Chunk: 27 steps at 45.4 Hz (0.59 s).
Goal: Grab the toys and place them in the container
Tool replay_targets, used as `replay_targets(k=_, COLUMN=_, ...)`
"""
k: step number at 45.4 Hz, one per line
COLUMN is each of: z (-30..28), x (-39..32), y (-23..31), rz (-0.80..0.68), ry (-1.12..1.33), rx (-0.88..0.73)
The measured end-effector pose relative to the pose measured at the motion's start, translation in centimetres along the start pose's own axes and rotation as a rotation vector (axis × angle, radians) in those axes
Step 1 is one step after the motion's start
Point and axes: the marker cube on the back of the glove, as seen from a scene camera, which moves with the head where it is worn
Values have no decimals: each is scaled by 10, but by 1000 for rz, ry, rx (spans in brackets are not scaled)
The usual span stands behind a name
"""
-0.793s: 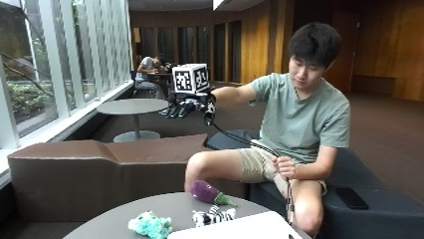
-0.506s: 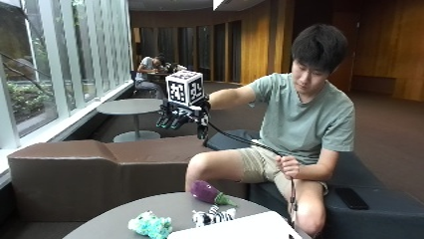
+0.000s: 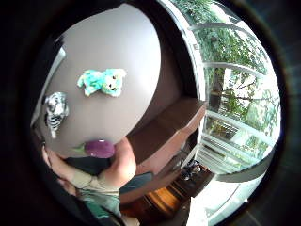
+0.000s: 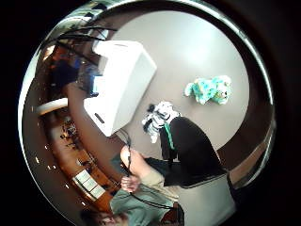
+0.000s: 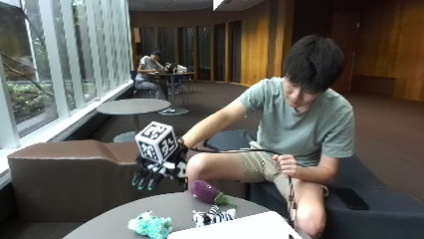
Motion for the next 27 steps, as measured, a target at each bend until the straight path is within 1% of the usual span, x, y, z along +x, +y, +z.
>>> replay_targets(k=6, z=80, x=15, y=-36, rz=-15, ry=-52, rx=-140)
replay_targets(k=12, z=152, x=33, y=-56, rz=41, ry=-50, rx=-237)
replay_targets(k=15, z=178, x=39, y=-63, rz=53, ry=-86, rx=-253)
replay_targets(k=18, z=191, x=43, y=-68, rz=62, ry=-104, rx=-216)
replay_targets(k=24, z=196, x=51, y=-72, rz=77, ry=-156, rx=-26)
replay_targets(k=27, z=197, x=51, y=-72, rz=86, ry=-162, rx=25)
